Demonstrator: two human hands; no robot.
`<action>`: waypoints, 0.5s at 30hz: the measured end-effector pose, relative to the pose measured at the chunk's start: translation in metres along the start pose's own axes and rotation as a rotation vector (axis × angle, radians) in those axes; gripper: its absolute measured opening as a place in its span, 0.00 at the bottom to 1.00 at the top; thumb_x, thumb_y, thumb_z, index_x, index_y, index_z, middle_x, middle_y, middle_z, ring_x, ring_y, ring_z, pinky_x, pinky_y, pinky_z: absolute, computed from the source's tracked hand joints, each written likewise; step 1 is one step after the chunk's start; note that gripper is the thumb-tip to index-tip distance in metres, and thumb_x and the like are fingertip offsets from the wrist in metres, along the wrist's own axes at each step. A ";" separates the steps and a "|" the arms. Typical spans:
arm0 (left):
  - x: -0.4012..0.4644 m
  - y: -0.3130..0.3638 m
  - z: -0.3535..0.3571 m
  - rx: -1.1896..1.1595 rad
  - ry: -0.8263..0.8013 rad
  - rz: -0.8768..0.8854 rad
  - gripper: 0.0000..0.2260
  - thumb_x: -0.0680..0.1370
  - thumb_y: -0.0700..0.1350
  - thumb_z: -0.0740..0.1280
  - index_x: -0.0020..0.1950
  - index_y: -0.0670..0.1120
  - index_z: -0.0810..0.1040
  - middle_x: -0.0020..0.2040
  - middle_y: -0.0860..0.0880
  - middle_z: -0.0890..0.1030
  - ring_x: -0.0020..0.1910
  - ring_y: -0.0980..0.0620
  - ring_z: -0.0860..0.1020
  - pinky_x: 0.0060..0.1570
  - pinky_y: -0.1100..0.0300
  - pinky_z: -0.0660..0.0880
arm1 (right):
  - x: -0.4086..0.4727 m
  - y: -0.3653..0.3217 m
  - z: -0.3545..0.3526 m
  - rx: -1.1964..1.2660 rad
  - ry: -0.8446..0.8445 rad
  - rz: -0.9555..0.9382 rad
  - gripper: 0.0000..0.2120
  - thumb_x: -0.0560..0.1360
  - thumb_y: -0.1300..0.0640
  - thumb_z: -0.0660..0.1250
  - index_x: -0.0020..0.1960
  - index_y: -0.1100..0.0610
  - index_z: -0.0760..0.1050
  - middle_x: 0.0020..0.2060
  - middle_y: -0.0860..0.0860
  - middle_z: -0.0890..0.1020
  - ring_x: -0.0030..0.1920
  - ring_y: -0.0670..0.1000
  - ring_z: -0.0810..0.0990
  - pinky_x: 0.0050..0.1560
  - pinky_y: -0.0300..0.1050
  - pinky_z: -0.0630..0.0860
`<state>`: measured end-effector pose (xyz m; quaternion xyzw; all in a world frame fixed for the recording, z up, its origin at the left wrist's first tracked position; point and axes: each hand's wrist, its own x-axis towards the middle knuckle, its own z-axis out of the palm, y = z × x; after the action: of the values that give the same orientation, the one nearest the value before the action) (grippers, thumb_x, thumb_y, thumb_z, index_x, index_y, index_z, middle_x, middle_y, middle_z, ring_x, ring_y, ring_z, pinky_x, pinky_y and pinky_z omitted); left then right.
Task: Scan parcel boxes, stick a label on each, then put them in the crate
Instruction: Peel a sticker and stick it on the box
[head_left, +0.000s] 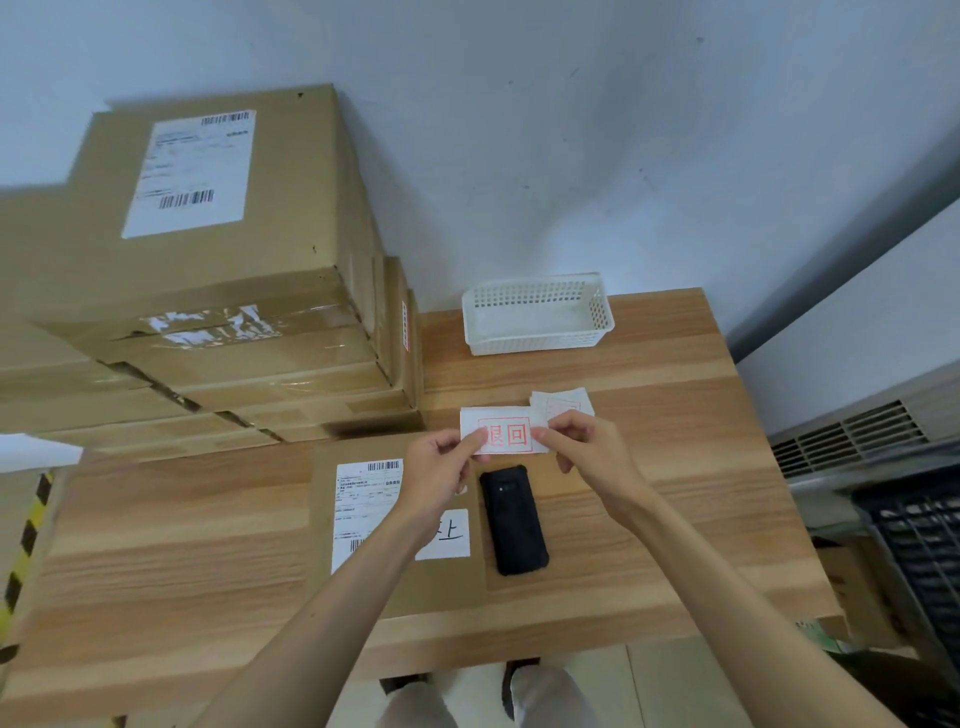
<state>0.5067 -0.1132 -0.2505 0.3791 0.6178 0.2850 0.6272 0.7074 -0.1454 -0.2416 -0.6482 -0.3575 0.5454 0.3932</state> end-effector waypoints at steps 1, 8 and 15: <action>-0.001 0.000 -0.001 -0.002 0.002 -0.001 0.14 0.80 0.46 0.72 0.46 0.35 0.83 0.32 0.48 0.80 0.25 0.54 0.66 0.28 0.65 0.66 | -0.003 0.002 0.000 0.022 0.001 0.014 0.05 0.77 0.58 0.73 0.44 0.59 0.82 0.30 0.47 0.80 0.30 0.46 0.72 0.38 0.36 0.72; -0.012 0.000 -0.005 -0.068 -0.001 0.000 0.09 0.80 0.45 0.72 0.46 0.40 0.85 0.37 0.45 0.83 0.28 0.55 0.67 0.29 0.65 0.67 | -0.013 0.009 0.004 0.104 0.044 0.055 0.07 0.79 0.59 0.70 0.47 0.62 0.84 0.41 0.67 0.81 0.30 0.48 0.71 0.38 0.36 0.72; -0.020 -0.004 -0.008 0.332 0.168 0.288 0.13 0.76 0.48 0.75 0.56 0.53 0.74 0.49 0.55 0.76 0.45 0.57 0.74 0.40 0.67 0.73 | -0.029 0.001 0.010 0.074 0.038 0.036 0.08 0.79 0.59 0.69 0.47 0.62 0.84 0.45 0.58 0.86 0.31 0.50 0.70 0.43 0.40 0.72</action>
<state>0.4963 -0.1313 -0.2425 0.5360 0.6459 0.2967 0.4555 0.6927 -0.1707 -0.2307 -0.6497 -0.3177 0.5528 0.4139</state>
